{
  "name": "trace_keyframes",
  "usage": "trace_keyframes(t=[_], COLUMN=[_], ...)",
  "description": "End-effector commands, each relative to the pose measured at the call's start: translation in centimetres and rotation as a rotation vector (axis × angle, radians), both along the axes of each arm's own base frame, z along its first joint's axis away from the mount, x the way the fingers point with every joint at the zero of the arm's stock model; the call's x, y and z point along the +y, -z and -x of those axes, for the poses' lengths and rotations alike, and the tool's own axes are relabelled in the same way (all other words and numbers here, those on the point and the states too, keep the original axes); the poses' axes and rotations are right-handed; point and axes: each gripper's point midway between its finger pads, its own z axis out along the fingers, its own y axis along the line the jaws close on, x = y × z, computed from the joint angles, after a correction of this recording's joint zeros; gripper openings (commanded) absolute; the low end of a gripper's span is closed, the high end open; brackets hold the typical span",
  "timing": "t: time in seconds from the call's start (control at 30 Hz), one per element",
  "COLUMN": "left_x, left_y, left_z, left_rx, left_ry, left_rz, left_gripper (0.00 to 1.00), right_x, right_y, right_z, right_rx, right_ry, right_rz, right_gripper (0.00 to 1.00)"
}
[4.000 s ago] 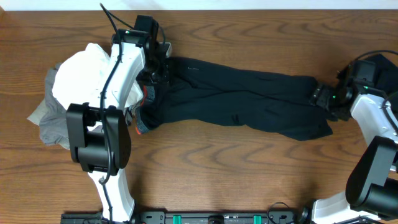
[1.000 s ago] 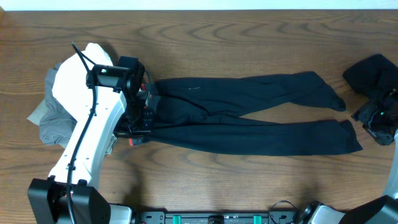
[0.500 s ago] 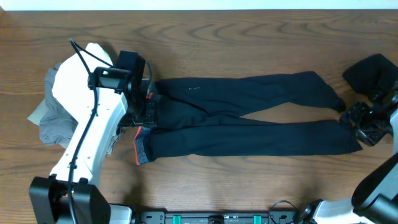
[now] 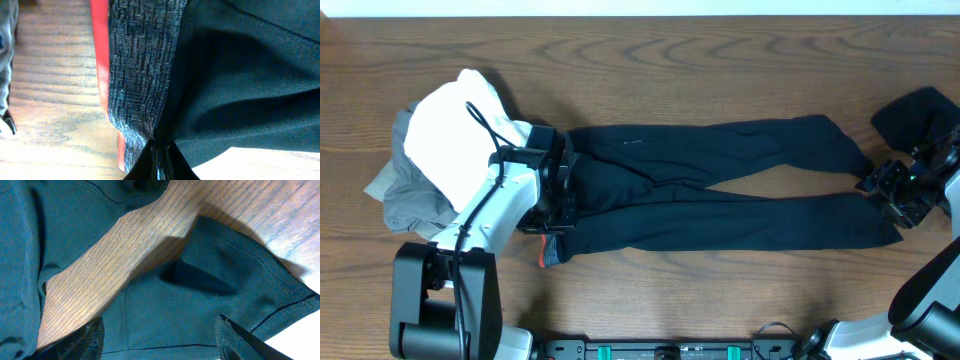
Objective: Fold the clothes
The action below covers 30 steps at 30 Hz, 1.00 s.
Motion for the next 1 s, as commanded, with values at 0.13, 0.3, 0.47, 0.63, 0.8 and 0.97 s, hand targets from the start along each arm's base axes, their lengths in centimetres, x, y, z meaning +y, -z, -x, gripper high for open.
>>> trace_keyframes(t=[0.13, 0.3, 0.47, 0.63, 0.8, 0.97], left_x=[-1.9, -3.9, -5.5, -7.4, -9.8, -11.7], left_y=[-4.9, -6.8, -6.3, -5.2, -4.9, -4.8], left_z=[0.9, 3.4, 5.5, 7.9, 7.3, 6.3], left_rx=[-0.030, 0.016, 0.076, 0.129, 0.067, -0.002], left_ry=[-0.086, -0.101, -0.076, -0.026, 0.026, 0.079], left_rz=[0.123, 0.199, 0.184, 0.160, 0.186, 0.223], left_gripper=[0.06, 0.06, 0.06, 0.06, 0.06, 0.12], right_x=[0.5, 0.5, 0.5, 0.5, 0.3, 0.3], right_y=[-0.1, -0.1, -0.1, -0.1, -0.2, -0.2], right_z=[-0.2, -0.2, -0.2, -0.2, -0.5, -0.5], right_rx=[-0.011, -0.012, -0.012, -0.011, -0.021, -0.022], right_ry=[-0.026, -0.027, -0.027, -0.026, -0.026, -0.026], right_rz=[-0.008, -0.007, -0.007, -0.008, -0.001, 0.000], right_gripper=[0.67, 0.66, 0.66, 0.65, 0.65, 0.66])
